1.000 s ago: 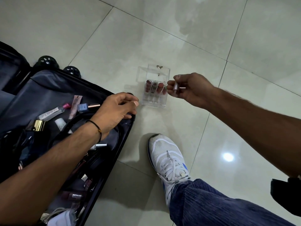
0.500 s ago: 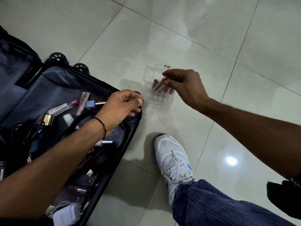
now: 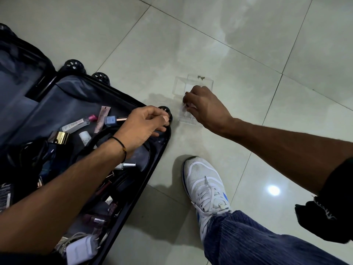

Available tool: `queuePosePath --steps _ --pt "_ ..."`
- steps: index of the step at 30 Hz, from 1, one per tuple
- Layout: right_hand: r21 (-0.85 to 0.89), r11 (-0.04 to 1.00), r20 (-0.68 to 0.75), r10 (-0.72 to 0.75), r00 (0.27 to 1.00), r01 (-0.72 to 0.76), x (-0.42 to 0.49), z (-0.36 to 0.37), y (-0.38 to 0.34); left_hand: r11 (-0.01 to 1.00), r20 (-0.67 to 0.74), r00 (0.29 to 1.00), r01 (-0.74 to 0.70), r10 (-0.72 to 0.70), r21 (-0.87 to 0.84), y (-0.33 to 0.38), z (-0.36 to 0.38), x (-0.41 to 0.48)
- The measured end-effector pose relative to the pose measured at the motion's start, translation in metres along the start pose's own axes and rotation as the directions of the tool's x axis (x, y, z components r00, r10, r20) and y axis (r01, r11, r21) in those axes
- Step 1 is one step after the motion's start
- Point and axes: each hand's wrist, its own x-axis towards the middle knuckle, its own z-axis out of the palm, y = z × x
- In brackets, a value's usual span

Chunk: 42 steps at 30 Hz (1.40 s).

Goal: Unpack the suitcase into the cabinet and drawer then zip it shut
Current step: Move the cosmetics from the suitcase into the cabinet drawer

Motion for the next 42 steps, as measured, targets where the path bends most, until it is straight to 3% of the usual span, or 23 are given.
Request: queuePosePath --steps 6,9,16,19,24,29,35,39,42 --pt "0.065 0.997 -0.034 -0.033 0.999 0.035 -0.002 -0.006 0.004 1.000 0.007 1.000 0.000 0.000 -0.009 -0.002 -0.002 0.001" --pt "0.187 0.982 -0.102 0.002 0.995 0.017 -0.004 -0.015 0.001 1.000 0.007 1.000 0.002 -0.001 -0.006 -0.002 -0.003 0.001" --pt "0.351 0.932 -0.095 0.131 0.987 -0.090 0.011 -0.039 -0.021 1.000 -0.019 1.000 -0.004 0.004 0.017 -0.001 -0.018 -0.008" --pt "0.387 0.921 -0.048 0.062 0.997 -0.039 0.025 -0.046 -0.042 1.000 -0.065 0.998 0.005 -0.004 0.018 -0.002 -0.034 -0.018" --pt "0.419 0.898 0.133 -0.202 0.970 0.129 0.057 -0.036 -0.105 0.999 -0.175 0.985 0.014 -0.008 0.032 -0.012 -0.069 -0.043" --pt "0.389 0.879 0.364 -0.423 0.830 0.277 0.080 -0.005 -0.173 0.987 -0.250 0.958 0.157 -0.141 0.044 -0.038 -0.111 -0.077" --pt "0.335 0.883 0.470 -0.460 0.754 0.329 0.081 0.047 -0.233 0.946 -0.310 0.905 0.322 -0.293 0.046 -0.080 -0.151 -0.125" --pt "0.326 0.777 0.601 -0.610 0.517 0.538 0.051 0.063 -0.260 0.896 -0.272 0.874 0.436 -0.402 0.078 -0.108 -0.162 -0.163" --pt "0.324 0.685 0.688 -0.644 0.334 0.653 0.026 0.078 -0.274 0.856 -0.220 0.867 0.486 -0.447 0.176 -0.125 -0.164 -0.186"
